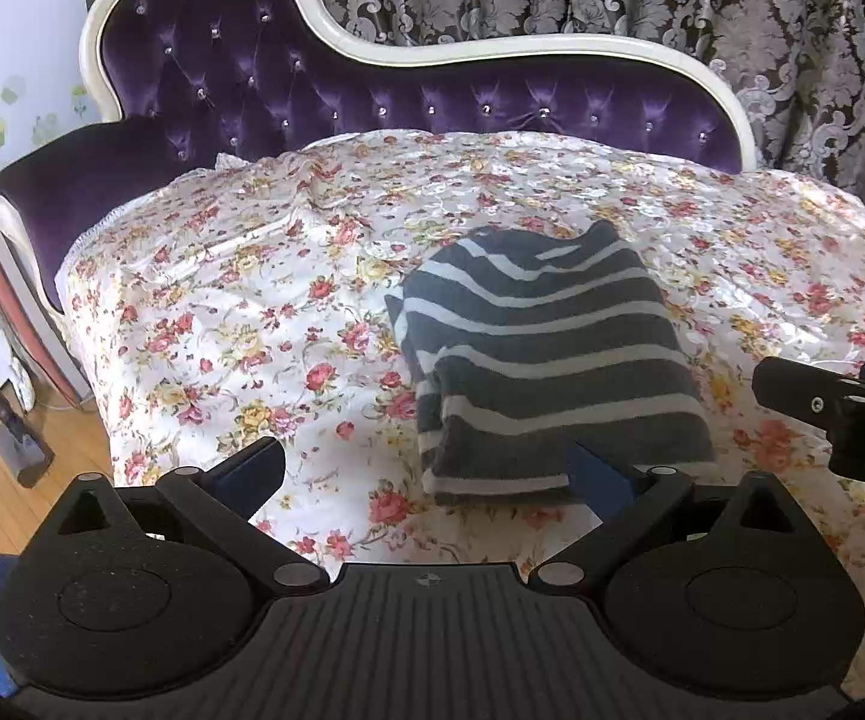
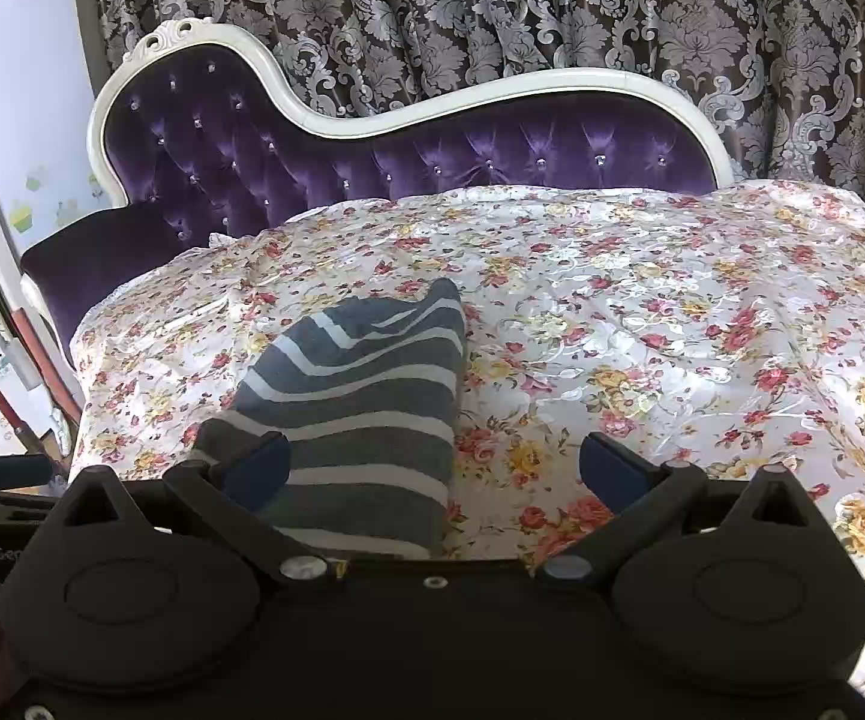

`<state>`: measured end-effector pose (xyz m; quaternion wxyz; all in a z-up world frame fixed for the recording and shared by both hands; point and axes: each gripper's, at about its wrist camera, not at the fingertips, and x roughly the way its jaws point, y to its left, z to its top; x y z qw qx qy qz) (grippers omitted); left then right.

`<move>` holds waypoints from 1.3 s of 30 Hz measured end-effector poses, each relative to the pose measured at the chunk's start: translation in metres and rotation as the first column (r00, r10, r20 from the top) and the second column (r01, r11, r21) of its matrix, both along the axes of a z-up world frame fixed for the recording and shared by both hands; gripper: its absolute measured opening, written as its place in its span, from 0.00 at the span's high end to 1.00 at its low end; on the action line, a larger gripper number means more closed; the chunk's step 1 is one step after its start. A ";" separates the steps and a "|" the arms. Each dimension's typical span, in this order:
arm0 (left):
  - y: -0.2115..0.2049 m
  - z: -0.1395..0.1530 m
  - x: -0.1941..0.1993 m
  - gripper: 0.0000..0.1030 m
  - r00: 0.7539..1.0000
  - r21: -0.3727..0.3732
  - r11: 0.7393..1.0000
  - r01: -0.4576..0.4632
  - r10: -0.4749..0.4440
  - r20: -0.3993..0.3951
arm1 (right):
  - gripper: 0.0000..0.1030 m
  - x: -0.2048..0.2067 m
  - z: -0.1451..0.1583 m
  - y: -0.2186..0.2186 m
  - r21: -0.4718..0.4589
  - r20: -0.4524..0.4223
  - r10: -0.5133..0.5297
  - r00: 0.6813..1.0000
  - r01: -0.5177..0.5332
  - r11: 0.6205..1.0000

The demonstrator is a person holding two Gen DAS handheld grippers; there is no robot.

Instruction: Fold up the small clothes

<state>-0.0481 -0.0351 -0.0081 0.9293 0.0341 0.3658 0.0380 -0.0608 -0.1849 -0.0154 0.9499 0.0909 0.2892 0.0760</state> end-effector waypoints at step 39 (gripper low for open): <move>0.015 -0.020 0.010 0.01 0.992 -0.084 0.995 -0.048 0.038 -0.116 | 0.01 0.006 -0.010 0.009 0.028 -0.090 0.025 0.996 -0.023 0.999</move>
